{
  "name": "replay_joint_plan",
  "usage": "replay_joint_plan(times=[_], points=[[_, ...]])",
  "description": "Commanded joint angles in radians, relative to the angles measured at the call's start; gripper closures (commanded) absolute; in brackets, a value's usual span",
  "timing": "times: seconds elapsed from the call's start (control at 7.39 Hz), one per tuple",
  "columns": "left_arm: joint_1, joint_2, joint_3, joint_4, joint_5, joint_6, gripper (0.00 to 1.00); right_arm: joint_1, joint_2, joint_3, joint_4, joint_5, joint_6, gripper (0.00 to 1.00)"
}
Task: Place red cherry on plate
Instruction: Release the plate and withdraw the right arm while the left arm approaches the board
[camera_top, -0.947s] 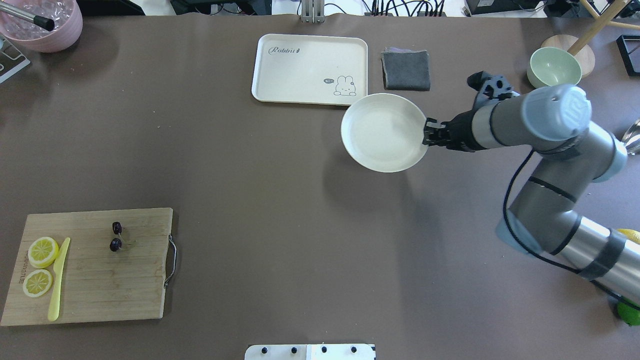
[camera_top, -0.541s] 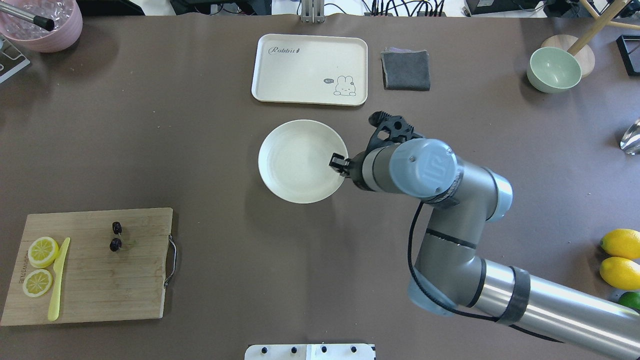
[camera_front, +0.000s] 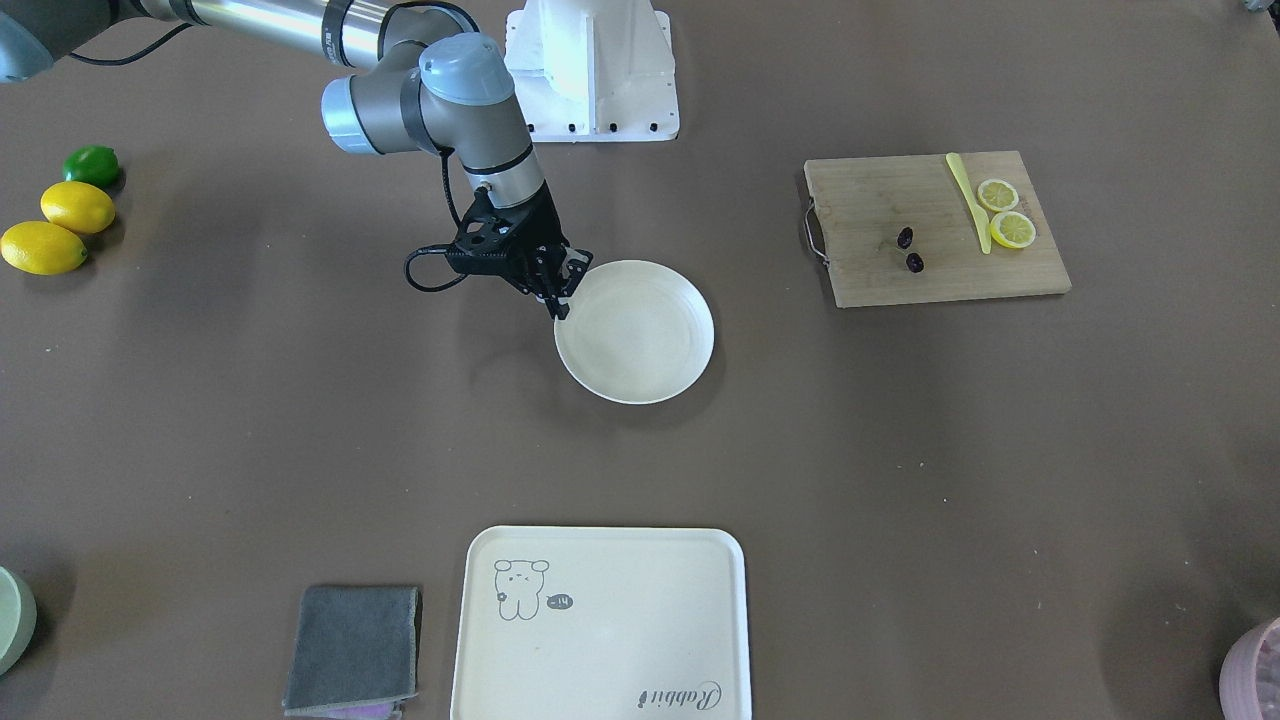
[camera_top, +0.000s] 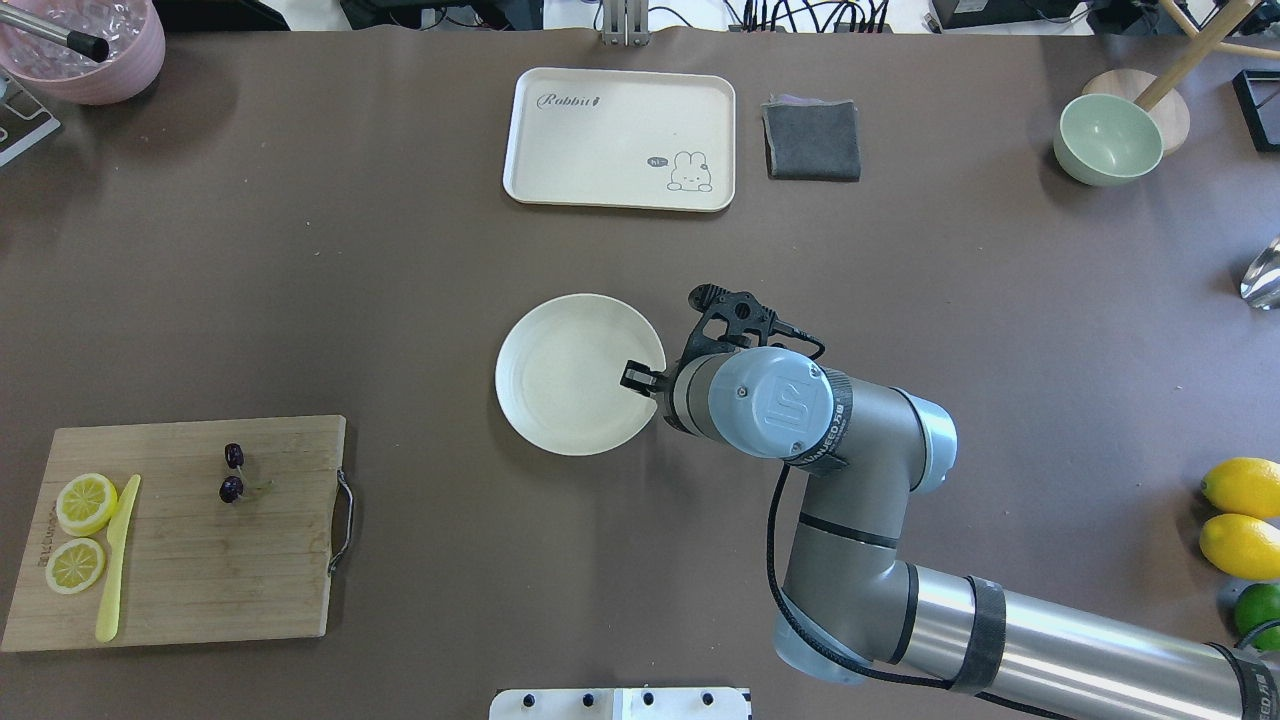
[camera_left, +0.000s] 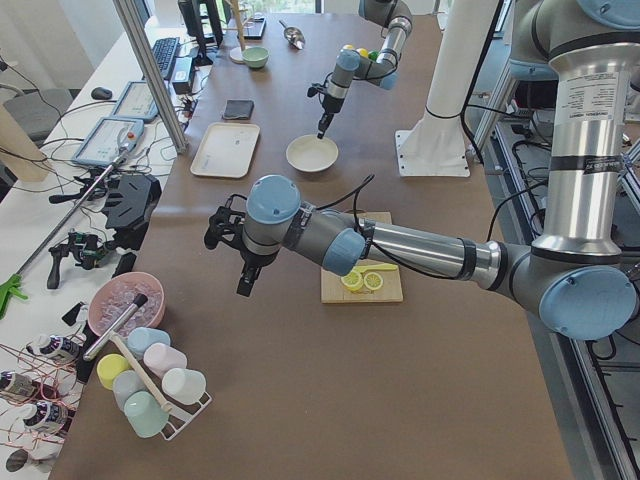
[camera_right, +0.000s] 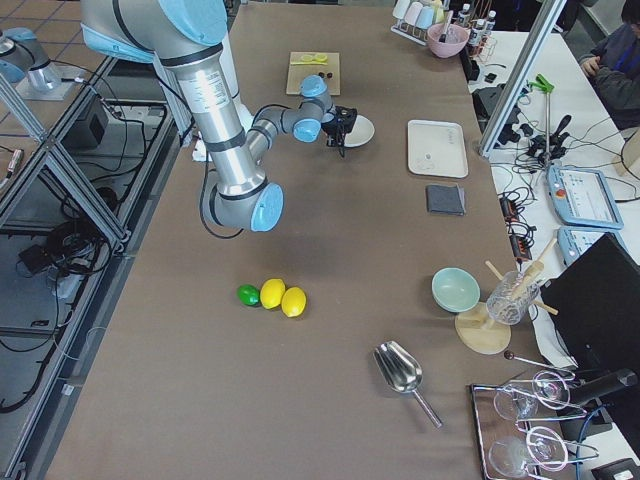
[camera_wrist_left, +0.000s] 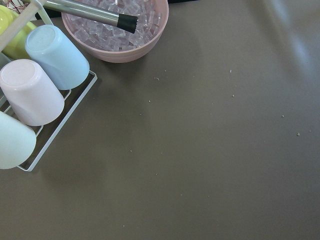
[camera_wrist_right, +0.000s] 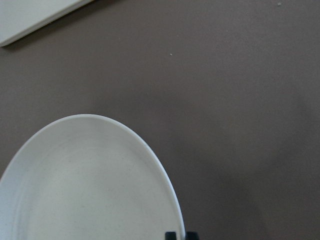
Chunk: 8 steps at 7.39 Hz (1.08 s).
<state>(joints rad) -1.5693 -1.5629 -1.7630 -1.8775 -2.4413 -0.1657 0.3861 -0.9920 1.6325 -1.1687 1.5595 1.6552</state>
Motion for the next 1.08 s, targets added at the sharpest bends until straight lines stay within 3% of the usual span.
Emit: replay_joint_plan(times=[0.0, 0.14, 0.27, 0.54, 0.81, 0.95], points=[[0.0, 0.0, -0.004, 0.0, -0.001, -0.017, 0.02, 0.025, 0.004, 0.012, -0.005, -0.015, -0.032, 0.0], [0.006, -0.003, -0.032, -0.008, -0.008, -0.061, 0.02, 0.071, -0.006, 0.047, -0.009, 0.005, -0.076, 0.0], [0.068, -0.002, -0.064, -0.067, -0.027, -0.184, 0.02, 0.156, -0.02, 0.073, -0.044, 0.118, -0.168, 0.0], [0.289, -0.014, -0.075, -0.348, -0.007, -0.591, 0.02, 0.349, -0.107, 0.174, -0.121, 0.336, -0.353, 0.0], [0.496, 0.021, -0.098, -0.396, 0.239, -0.763, 0.02, 0.587, -0.222, 0.202, -0.135, 0.544, -0.597, 0.0], [0.582, 0.038, -0.098, -0.397, 0.308, -0.803, 0.02, 0.688, -0.276, 0.196, -0.135, 0.633, -0.755, 0.0]])
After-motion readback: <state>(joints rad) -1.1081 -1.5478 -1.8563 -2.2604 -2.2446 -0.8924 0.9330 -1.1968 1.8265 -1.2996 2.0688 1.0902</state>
